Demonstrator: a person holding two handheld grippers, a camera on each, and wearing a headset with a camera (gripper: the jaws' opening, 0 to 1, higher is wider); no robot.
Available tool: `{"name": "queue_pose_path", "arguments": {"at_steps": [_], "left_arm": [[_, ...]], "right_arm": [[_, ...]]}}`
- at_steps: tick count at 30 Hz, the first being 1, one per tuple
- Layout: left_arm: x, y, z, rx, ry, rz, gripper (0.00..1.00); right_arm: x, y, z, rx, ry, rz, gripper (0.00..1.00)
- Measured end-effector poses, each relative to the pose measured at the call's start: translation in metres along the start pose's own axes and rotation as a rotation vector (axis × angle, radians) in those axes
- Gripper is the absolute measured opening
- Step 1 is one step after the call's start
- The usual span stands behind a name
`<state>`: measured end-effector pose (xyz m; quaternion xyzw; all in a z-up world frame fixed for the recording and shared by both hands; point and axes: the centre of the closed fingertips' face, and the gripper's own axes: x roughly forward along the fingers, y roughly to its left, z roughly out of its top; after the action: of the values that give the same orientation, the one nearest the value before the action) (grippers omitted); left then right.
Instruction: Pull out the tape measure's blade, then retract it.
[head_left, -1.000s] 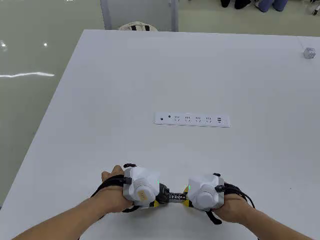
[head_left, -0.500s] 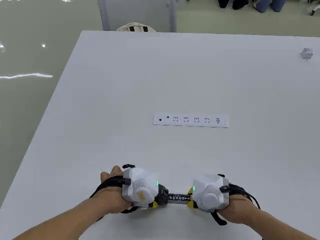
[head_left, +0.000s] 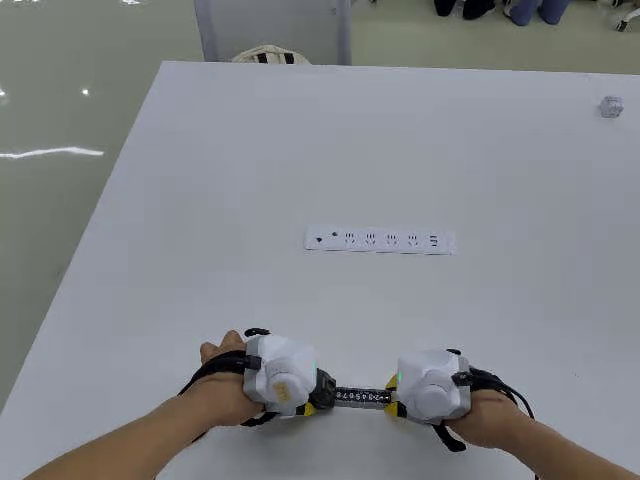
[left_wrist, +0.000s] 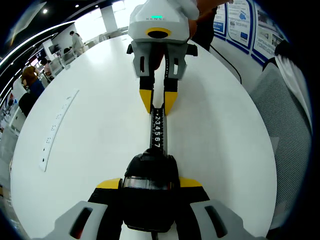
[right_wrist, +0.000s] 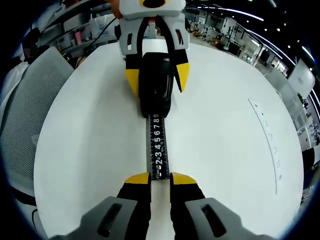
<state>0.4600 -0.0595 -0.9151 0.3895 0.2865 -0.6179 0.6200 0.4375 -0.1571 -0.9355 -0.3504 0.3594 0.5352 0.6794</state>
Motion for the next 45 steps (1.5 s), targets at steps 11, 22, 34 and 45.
{"name": "queue_pose_path", "arguments": {"at_steps": [11,22,34,45], "left_arm": [[0.0,0.0,0.0,0.003,0.003,-0.004,0.37],[0.002,0.0,-0.001,0.004,0.006,-0.005,0.37],[0.001,0.0,0.0,0.005,0.008,-0.008,0.37],[0.001,-0.001,-0.001,0.006,0.009,-0.011,0.37]], "right_arm": [[-0.008,0.0,-0.013,0.01,0.011,-0.001,0.13],[-0.018,-0.002,-0.033,0.025,0.035,0.002,0.13],[-0.027,-0.003,-0.051,0.034,0.053,0.001,0.13],[-0.039,-0.004,-0.068,0.041,0.075,0.005,0.13]]}}
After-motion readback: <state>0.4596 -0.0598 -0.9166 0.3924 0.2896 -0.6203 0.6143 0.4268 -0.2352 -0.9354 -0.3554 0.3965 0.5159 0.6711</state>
